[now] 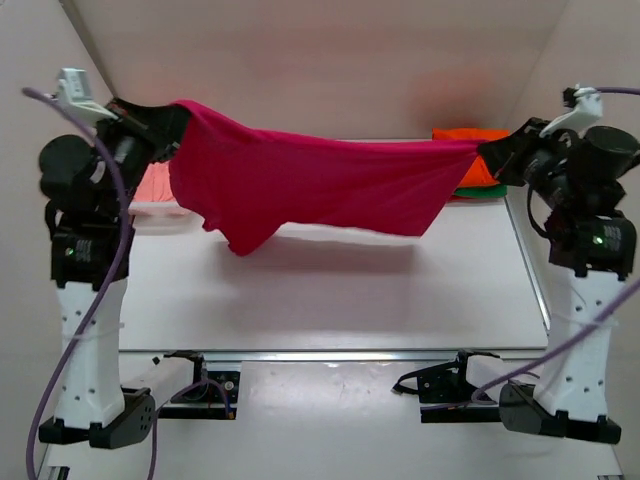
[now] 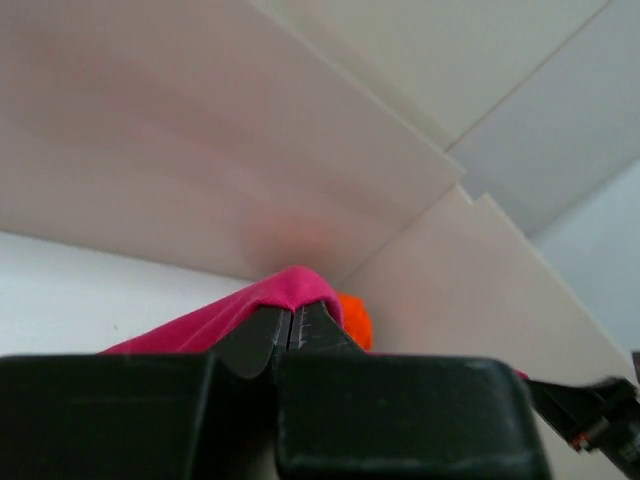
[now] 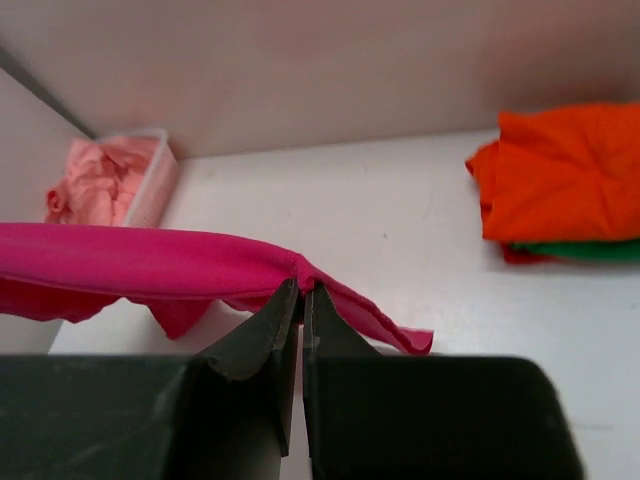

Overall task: Fold and stack the t-shirts
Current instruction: Flatten out the tshirt

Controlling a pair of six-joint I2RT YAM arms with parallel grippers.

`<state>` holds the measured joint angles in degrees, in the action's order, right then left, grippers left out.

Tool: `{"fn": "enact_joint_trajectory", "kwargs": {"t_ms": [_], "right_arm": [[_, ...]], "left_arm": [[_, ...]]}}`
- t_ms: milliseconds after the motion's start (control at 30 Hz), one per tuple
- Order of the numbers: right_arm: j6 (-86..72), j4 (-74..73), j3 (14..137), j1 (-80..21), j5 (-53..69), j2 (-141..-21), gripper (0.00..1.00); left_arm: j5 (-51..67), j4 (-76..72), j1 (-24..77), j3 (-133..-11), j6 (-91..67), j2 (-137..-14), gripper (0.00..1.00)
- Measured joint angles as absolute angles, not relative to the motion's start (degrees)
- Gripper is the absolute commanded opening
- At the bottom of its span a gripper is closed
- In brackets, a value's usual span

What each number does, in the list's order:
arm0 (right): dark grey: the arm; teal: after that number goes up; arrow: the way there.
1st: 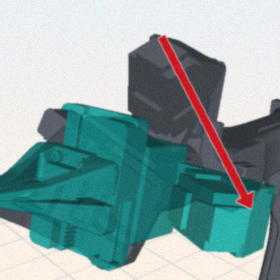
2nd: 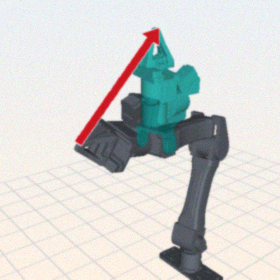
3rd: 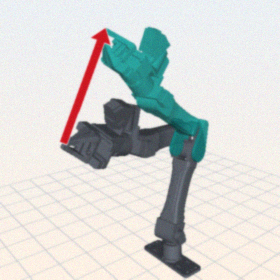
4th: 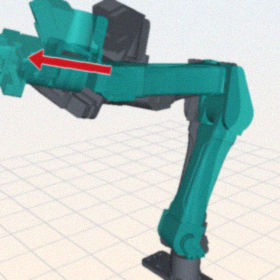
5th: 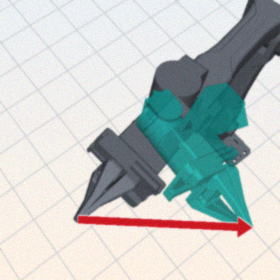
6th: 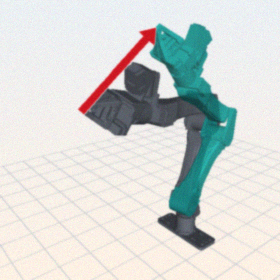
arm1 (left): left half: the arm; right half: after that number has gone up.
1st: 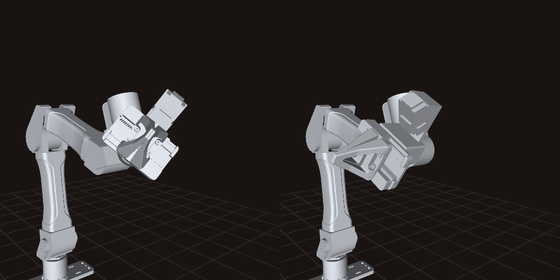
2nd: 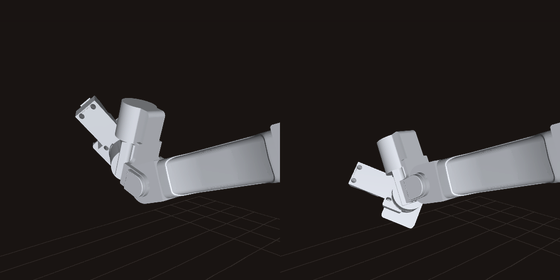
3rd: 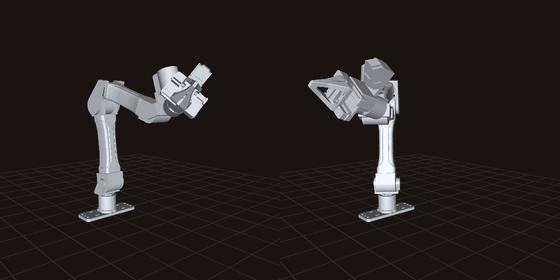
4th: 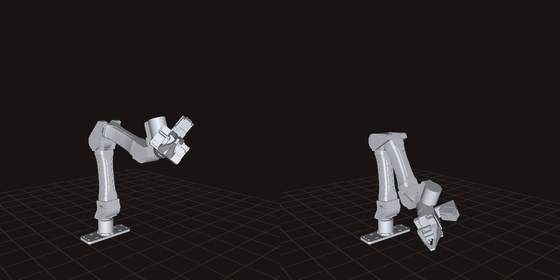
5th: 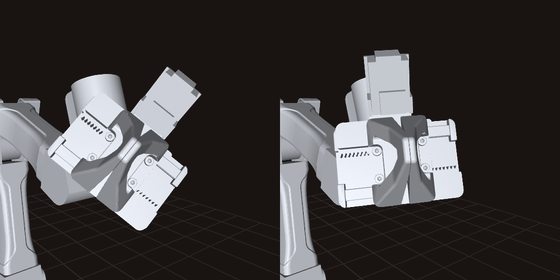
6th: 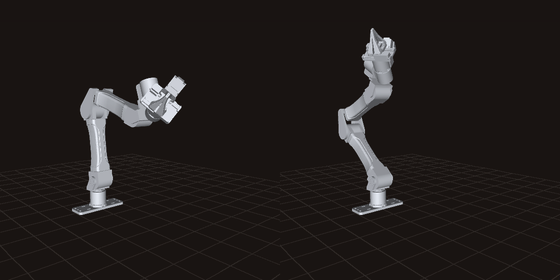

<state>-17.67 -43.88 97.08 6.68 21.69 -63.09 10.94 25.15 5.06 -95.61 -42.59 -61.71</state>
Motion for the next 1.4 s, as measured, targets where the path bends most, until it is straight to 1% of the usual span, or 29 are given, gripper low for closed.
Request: {"fn": "enact_joint_trajectory", "kwargs": {"t_ms": [33,167,333,400,533,667,733,767,833,967,1067,1133,1167,1233,1400], "right_arm": [[-17.67,-44.66,99.66,6.48,21.74,-62.35,0.00],[-17.82,-46.30,106.56,6.44,22.41,-61.12,0.01],[-18.04,-47.97,112.22,7.22,24.67,-61.52,0.00],[-18.04,-47.94,112.73,7.27,25.54,-62.65,0.01],[-18.15,-47.90,111.37,7.27,27.57,-68.66,0.00],[-18.35,-48.23,110.76,7.25,29.26,-79.42,0.00],[-18.35,-48.99,111.46,7.25,29.12,-87.29,0.00],[-18.39,-50.06,112.44,7.18,28.71,-91.39,0.01],[-18.50,-52.21,116.42,7.14,28.16,-100.71,0.00],[-20.12,-53.78,126.02,7.29,29.12,-112.27,0.00],[-23.24,-51.48,131.24,8.40,32.73,-114.04,0.00],[-25.63,-47.59,132.46,9.65,35.46,-112.53,0.01],[-26.63,-45.93,132.40,10.46,36.71,-111.13,0.00],[-28.67,-43.00,131.74,12.01,38.92,-107.96,0.00],[-30.37,-38.30,127.04,13.69,42.13,-99.46,0.00]], "left_arm": [[8.58,27.64,6.04,-99.44,-42.74,-60.99,0.00],[4.01,31.75,9.02,-106.56,-42.72,-59.07,0.00],[-1.10,33.54,13.17,-108.53,-42.61,-55.75,0.00],[-1.45,34.54,12.86,-109.49,-42.37,-56.60,0.00],[1.58,34.92,7.51,-111.55,-41.85,-62.85,0.00],[10.22,32.64,2.00,-109.16,-42.33,-73.60,0.00],[15.40,31.70,0.03,-109.30,-42.74,-82.00,0.00],[18.35,31.62,-1.02,-110.54,-42.94,-88.20,0.00],[22.17,31.68,-2.13,-113.45,-43.57,-98.13,0.00],[27.94,33.47,-3.73,-124.92,-45.65,-116.22,0.00],[31.79,32.93,-5.26,-138.34,-49.23,-125.54,0.00],[33.93,29.87,-6.70,-138.89,-51.92,-124.77,0.00],[35.05,26.96,-7.66,-137.14,-53.21,-122.58,0.00],[36.14,23.44,-9.61,-132.14,-54.83,-115.77,0.00],[36.05,21.47,-11.07,-127.24,-52.58,-100.64,0.00]]}}
